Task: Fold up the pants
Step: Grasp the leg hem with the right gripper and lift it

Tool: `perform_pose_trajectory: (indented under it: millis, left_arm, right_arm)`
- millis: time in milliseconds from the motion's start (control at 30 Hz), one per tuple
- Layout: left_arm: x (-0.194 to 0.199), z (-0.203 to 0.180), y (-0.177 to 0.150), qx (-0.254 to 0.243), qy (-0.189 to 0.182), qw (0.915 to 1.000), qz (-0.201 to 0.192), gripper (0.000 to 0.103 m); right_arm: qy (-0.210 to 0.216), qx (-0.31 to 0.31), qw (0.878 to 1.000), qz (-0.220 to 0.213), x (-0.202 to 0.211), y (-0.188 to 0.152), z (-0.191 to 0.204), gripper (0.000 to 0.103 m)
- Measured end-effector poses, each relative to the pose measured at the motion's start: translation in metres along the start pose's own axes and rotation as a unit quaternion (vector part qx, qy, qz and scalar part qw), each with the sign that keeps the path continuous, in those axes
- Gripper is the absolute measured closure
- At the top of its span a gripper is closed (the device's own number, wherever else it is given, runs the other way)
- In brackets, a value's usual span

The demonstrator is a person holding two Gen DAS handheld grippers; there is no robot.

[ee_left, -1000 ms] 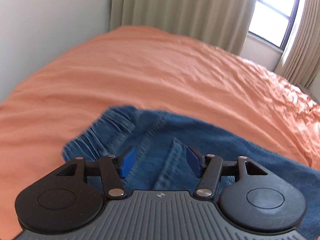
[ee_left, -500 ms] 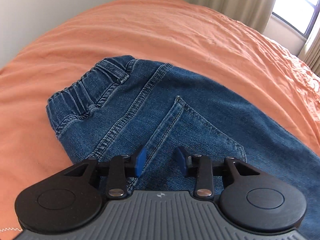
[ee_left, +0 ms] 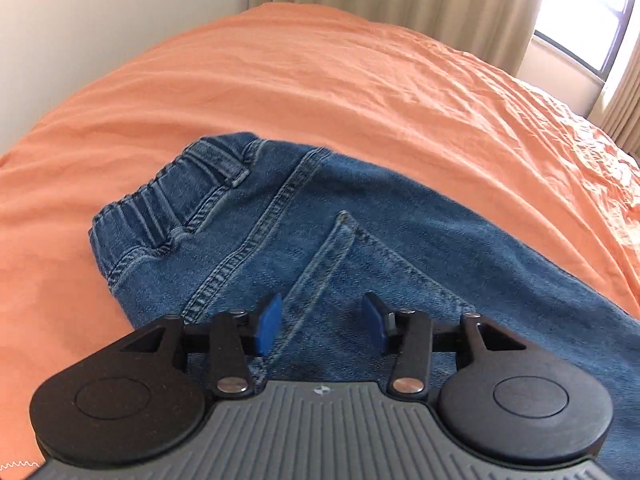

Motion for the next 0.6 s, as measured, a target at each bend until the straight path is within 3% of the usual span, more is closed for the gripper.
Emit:
perform_pose_trajectory:
  millis: [67, 100, 200, 367, 467, 533, 600]
  left_arm:
    - [0.005, -0.01, -0.002, -0.018, -0.027, 0.9994, 0.012, 0.049]
    - [0.008, -0.018, -0.006, -0.035, -0.04, 0.9985, 0.016, 0.049]
    - [0.017, -0.044, -0.024, -0.084, -0.088, 0.9918, 0.037, 0.05]
    - [0.022, -0.096, -0.06, -0.142, -0.166, 0.9716, 0.09, 0.056]
    - [0.022, -0.126, -0.087, -0.182, -0.195, 0.9573, 0.112, 0.06]
    - [0.019, -0.147, -0.105, -0.204, -0.21, 0.9479, 0.126, 0.063]
    - [0.015, -0.17, -0.122, -0.228, -0.222, 0.9378, 0.139, 0.064]
  right_arm:
    - [0.041, -0.019, 0.999, -0.004, 0.011, -0.004, -0.001, 0.045]
    - [0.054, -0.025, 0.998, -0.003, 0.013, -0.007, -0.001, 0.04]
    - [0.067, -0.052, 0.996, 0.01, 0.008, -0.02, -0.002, 0.039]
    - [0.087, -0.126, 0.988, 0.013, -0.023, -0.04, -0.021, 0.05]
    - [0.097, -0.153, 0.983, -0.002, -0.036, -0.042, -0.028, 0.062]
    - [0.107, -0.163, 0.981, -0.006, -0.039, -0.038, -0.031, 0.081]
    - [0.114, -0.148, 0.982, -0.013, -0.035, -0.032, -0.029, 0.087]
Point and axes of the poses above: each gripper's, at about its wrist camera, not at the fingertips, and x roughly against the way its jaws point, z to its left, y to its top, the point moved 1 cm from there along -x, roughly the way its jaws point, and after that the axes turned 15 degrees about x, right-handed, at the moved point
